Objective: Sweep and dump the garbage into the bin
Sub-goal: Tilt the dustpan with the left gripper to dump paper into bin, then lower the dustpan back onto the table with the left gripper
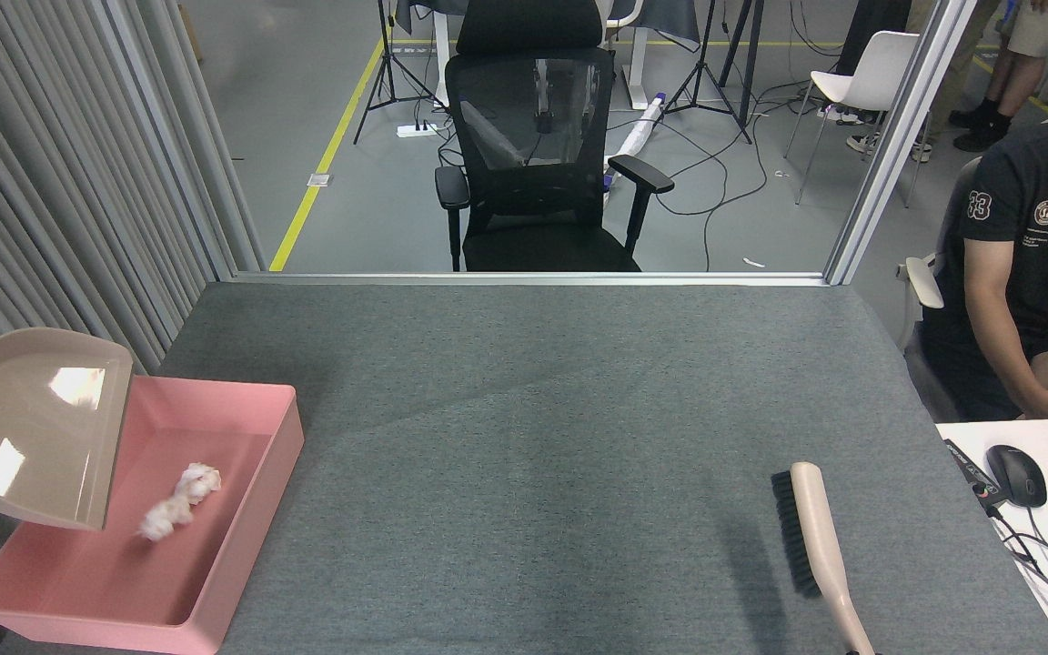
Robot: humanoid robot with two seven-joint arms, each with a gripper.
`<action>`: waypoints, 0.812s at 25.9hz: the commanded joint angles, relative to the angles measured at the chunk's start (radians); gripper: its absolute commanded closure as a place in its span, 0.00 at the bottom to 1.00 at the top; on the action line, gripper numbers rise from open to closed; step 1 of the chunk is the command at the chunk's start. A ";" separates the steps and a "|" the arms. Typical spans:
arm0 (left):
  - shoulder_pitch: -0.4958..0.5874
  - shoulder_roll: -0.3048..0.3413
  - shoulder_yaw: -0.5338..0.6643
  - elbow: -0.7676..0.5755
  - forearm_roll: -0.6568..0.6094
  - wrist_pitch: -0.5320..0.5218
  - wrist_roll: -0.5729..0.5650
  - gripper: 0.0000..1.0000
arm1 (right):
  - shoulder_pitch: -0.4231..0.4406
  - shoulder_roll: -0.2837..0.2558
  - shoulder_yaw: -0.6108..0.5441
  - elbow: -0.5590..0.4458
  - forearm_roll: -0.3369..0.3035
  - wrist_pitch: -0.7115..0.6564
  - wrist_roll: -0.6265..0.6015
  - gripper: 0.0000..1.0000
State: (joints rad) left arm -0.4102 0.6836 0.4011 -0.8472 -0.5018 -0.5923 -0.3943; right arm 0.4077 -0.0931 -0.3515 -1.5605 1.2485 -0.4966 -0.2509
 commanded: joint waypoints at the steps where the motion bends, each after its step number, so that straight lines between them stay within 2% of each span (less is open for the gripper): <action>1: 0.001 -0.006 0.004 -0.043 -0.095 -0.029 0.025 0.77 | 0.003 0.003 -0.001 0.000 -0.001 -0.003 -0.004 1.00; 4: -0.002 -0.012 0.008 -0.084 -0.110 -0.011 0.015 0.77 | 0.005 0.003 -0.001 -0.001 -0.001 -0.003 -0.004 1.00; 7: -0.027 -0.007 0.007 -0.079 -0.041 0.063 0.011 0.77 | 0.005 0.003 -0.001 -0.001 -0.001 -0.002 -0.004 1.00; 11: 0.001 -0.004 -0.016 -0.164 0.198 0.154 -0.011 0.77 | 0.008 0.004 -0.001 -0.001 -0.001 -0.002 -0.004 1.00; 16: 0.182 -0.016 -0.166 -0.503 0.661 0.443 -0.002 0.77 | 0.010 0.001 -0.024 -0.003 -0.001 -0.005 -0.005 1.00; 17: 0.197 -0.036 -0.171 -0.561 0.674 0.483 0.009 0.77 | 0.010 0.001 -0.026 -0.003 -0.001 -0.007 -0.005 1.00; 21: 0.235 -0.199 -0.185 -0.682 0.635 0.514 0.022 0.77 | 0.011 -0.002 -0.030 -0.003 -0.001 -0.007 -0.005 1.00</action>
State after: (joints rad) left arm -0.2121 0.5793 0.2380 -1.4286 0.1214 -0.1217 -0.3816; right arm 0.4174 -0.0938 -0.3777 -1.5631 1.2472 -0.5024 -0.2563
